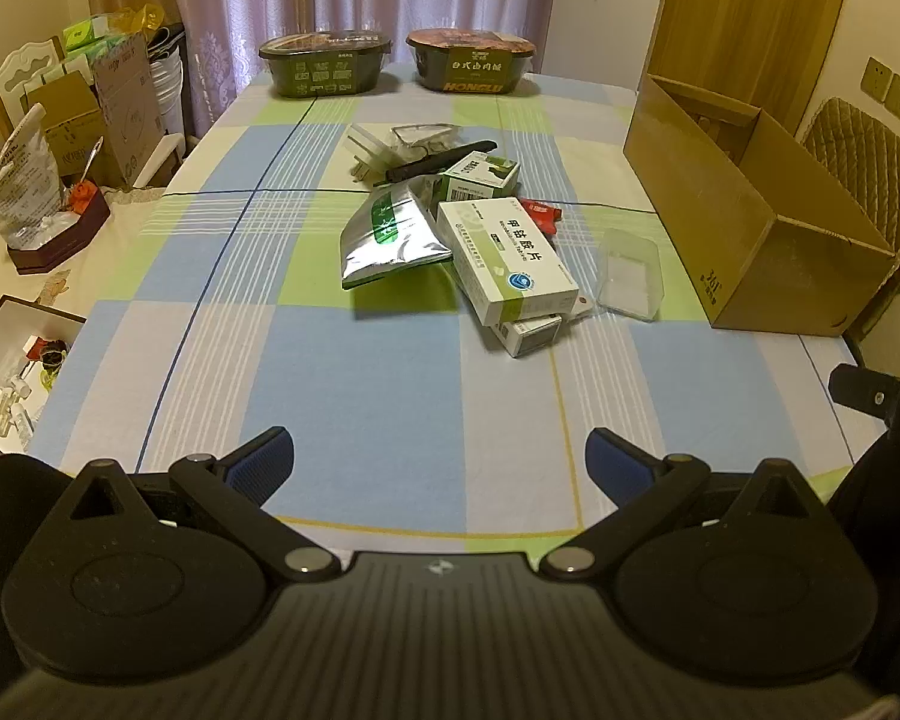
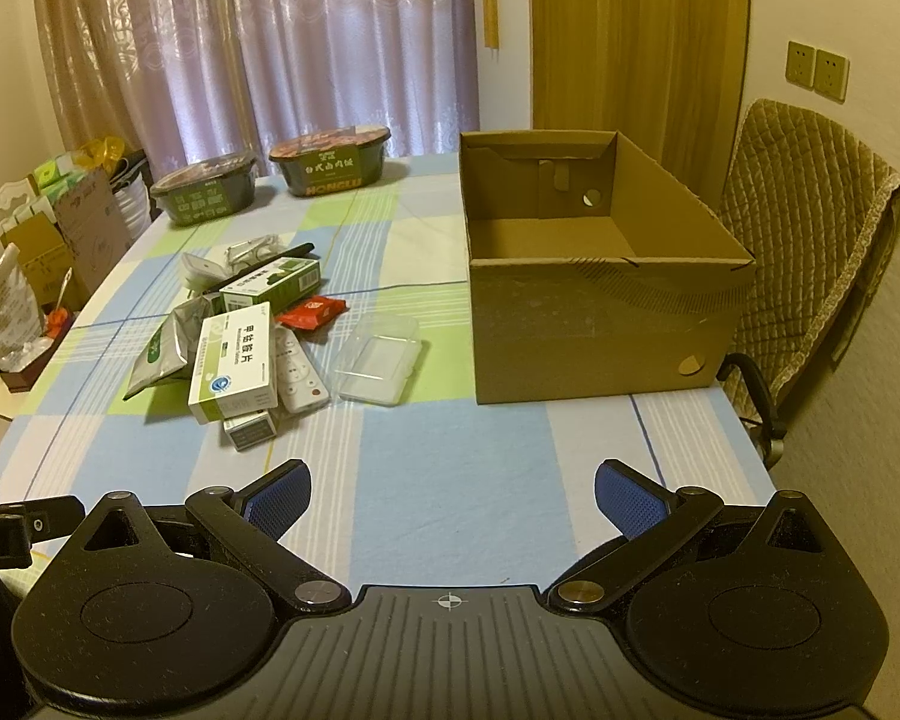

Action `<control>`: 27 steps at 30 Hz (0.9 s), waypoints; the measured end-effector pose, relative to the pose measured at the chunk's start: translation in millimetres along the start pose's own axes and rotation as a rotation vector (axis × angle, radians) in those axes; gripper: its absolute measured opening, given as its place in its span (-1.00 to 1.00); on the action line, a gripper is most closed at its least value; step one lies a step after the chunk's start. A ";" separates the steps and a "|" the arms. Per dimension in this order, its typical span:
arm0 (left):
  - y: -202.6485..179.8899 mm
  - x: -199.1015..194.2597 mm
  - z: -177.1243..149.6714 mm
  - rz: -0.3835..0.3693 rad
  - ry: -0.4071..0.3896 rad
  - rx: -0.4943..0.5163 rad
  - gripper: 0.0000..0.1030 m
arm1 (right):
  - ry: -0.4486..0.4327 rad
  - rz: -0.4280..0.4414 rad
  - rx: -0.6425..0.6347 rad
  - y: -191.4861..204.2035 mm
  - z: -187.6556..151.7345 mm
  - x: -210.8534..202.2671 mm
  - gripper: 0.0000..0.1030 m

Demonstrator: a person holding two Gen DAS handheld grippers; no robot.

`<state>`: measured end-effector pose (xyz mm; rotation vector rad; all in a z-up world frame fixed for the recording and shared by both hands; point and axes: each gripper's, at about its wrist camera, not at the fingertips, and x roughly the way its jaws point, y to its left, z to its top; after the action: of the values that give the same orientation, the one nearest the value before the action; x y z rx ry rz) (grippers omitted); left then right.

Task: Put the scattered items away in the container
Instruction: 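Move both tools toward the scattered items on the table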

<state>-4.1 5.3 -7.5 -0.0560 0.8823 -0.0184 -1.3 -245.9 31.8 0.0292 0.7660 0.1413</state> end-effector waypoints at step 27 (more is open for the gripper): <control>-1.4 -7.3 3.0 -0.009 -0.060 0.005 0.98 | 0.007 -0.006 -0.008 -2.9 -2.9 2.4 1.00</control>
<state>-6.4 4.3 0.1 -0.0555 0.8221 -0.0274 -1.3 -248.5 27.8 0.0185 0.7725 0.1388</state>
